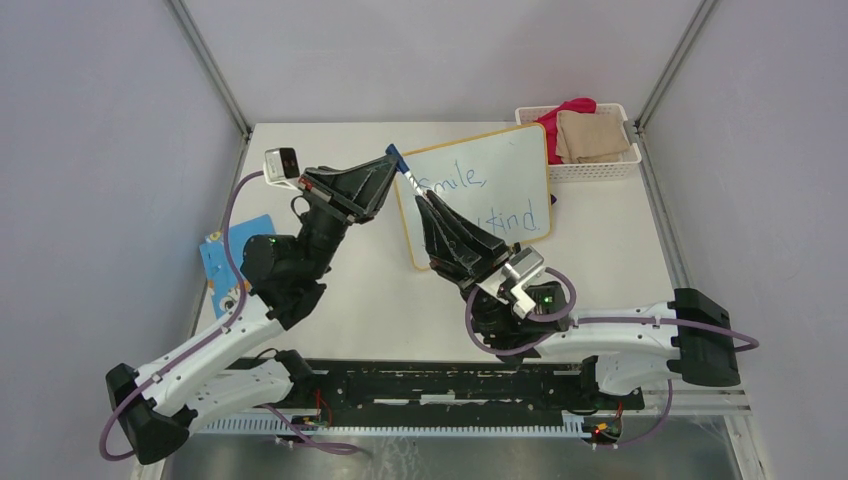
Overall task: Write a sentence on the whiteboard
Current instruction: Close the whiteboard marker at the center of the board.
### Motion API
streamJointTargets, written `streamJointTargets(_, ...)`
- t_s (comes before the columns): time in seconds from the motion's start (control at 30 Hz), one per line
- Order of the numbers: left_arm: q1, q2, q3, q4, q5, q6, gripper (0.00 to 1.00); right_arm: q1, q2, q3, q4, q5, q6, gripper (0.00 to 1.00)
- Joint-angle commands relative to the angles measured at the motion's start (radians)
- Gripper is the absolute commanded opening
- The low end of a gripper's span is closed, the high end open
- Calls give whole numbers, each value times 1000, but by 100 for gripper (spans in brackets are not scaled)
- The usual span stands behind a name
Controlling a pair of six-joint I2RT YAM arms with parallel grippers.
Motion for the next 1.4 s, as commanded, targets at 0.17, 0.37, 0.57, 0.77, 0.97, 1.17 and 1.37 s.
streamJointTargets(0.17, -82, 21, -8, -98, 170, 89, 2, -28, -6, 65, -45, -43, 21, 0)
streamJointTargets(0.37, -82, -25, -8, -154, 86, 127, 37, -28, -44, 46, -56, -57, 28, 0)
streamJointTargets(0.57, -81, -71, 7, -186, 15, 178, 76, -28, -104, -8, -71, -71, 46, 0)
streamJointTargets(0.77, -80, -104, 83, -273, -55, 302, 89, -29, -205, -81, -143, -111, 85, 0)
streamJointTargets(0.97, -80, -55, 169, -266, 15, 361, 90, -28, -266, -129, -196, -149, 128, 0)
streamJointTargets(1.17, -80, -5, 207, -244, 54, 358, 87, -29, -280, -135, -215, -165, 138, 0)
streamJointTargets(1.37, -80, 16, 206, -243, 78, 339, 80, -29, -283, -138, -215, -170, 143, 0)
